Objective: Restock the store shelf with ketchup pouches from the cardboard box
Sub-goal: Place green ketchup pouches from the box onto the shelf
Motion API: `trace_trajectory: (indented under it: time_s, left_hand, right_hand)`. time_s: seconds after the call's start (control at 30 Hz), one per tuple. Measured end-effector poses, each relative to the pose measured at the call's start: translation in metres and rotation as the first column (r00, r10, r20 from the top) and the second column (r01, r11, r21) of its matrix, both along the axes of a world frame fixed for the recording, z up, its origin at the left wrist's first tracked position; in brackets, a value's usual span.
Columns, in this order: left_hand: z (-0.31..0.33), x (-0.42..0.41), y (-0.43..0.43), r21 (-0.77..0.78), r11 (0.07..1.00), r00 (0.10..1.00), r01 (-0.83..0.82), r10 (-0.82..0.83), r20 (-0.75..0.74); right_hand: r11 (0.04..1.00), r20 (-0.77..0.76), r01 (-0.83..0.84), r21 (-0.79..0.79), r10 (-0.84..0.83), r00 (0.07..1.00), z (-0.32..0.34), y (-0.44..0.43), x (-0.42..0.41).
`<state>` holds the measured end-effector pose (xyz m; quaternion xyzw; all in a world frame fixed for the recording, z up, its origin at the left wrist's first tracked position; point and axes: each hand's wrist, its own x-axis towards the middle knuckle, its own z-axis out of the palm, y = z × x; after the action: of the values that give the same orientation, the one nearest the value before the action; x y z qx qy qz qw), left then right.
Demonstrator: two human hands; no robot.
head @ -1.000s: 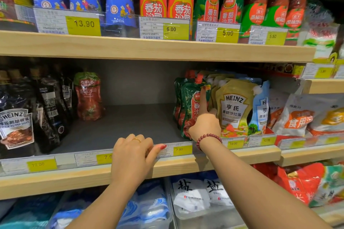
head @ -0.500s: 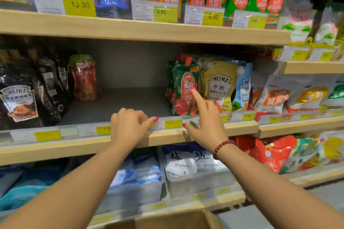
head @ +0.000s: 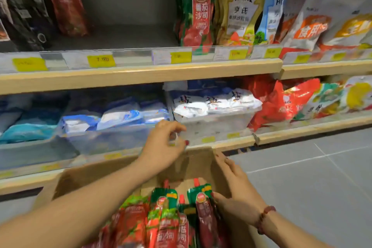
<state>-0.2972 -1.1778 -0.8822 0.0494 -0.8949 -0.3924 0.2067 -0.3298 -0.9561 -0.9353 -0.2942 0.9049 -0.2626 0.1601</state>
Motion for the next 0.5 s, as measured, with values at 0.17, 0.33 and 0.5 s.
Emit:
trace_trajectory:
  time_s: [0.17, 0.33, 0.5]
  left_hand:
    - [-0.088, 0.014, 0.014, 0.028, 0.998, 0.927, 0.058, -0.064, 0.37]
    - [-0.148, 0.015, 0.024, 0.128, 0.989, 0.801, 0.076, -0.137, 0.583]
    - [-0.186, 0.01, 0.043, 0.26, 0.966, 0.73, 0.017, -0.189, 0.656]
  right_hand:
    - [0.998, -0.029, 0.051, 0.021, -0.051, 0.998, -0.029, 0.011, 0.018]
    - [0.991, -0.045, 0.121, -0.05, -0.124, 0.991, -0.04, 0.007, 0.017]
    - [0.986, 0.016, 0.137, -0.1, -0.136, 0.991, -0.044, 0.009, 0.018]
